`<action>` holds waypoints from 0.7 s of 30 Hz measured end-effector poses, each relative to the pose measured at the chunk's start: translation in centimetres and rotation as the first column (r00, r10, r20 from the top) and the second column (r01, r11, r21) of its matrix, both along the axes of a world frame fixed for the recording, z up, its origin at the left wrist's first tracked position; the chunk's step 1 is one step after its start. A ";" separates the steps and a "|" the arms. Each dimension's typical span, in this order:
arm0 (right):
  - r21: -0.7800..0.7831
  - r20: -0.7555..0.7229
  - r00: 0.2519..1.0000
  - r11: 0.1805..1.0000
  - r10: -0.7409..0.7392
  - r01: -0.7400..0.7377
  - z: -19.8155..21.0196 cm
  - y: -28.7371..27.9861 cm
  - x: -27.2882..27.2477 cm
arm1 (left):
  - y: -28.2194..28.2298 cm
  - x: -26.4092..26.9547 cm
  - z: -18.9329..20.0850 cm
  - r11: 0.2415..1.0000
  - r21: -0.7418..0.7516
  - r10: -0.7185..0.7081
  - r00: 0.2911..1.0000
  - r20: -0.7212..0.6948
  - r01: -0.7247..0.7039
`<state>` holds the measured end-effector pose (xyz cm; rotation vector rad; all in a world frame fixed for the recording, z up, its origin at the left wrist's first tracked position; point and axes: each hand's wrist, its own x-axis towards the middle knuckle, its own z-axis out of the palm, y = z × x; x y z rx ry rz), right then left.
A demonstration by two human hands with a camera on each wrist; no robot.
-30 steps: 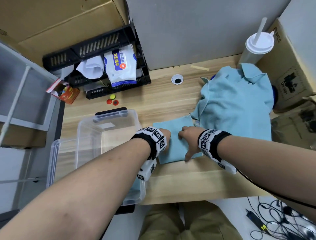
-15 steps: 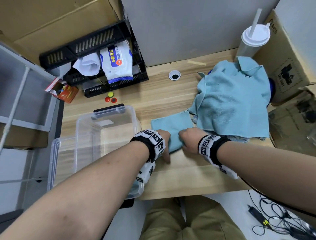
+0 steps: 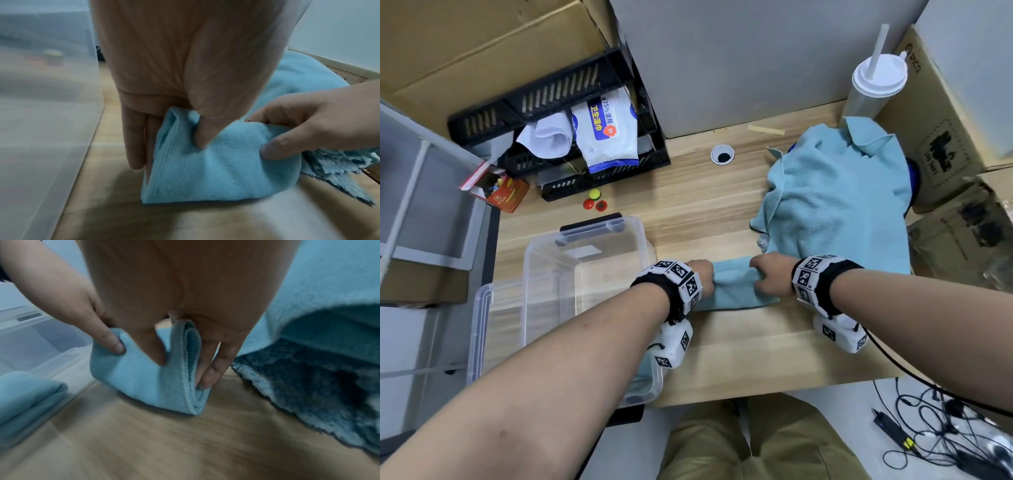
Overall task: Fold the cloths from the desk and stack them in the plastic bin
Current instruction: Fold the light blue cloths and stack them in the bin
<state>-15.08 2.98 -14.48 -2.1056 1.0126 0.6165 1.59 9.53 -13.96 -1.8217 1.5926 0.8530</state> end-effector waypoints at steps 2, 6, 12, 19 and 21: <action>-0.036 -0.002 0.998 0.997 -0.066 0.066 -0.7 -0.3 -0.1 | -0.5 0.1 -0.2 1.000 -0.006 -0.001 0.999 0.036 0.002; -0.066 0.060 0.980 0.979 -0.190 0.194 -1.4 -0.2 0.1 | -1.2 0.2 -0.2 1.000 0.002 0.029 0.998 0.051 -0.029; -0.104 -0.023 0.991 0.986 -0.135 0.132 -2.0 -0.6 0.5 | -1.5 0.9 -0.9 0.976 -0.148 0.165 0.986 0.027 -0.160; -0.308 -0.083 0.995 0.948 0.056 -0.079 -2.1 -1.3 0.7 | -2.5 0.3 -1.6 0.940 -0.334 0.063 0.998 -0.026 -0.068; -0.372 -0.090 0.990 0.919 0.105 -0.132 -2.3 -1.2 0.7 | -2.8 0.3 -1.3 0.948 -0.316 0.019 0.998 -0.055 -0.035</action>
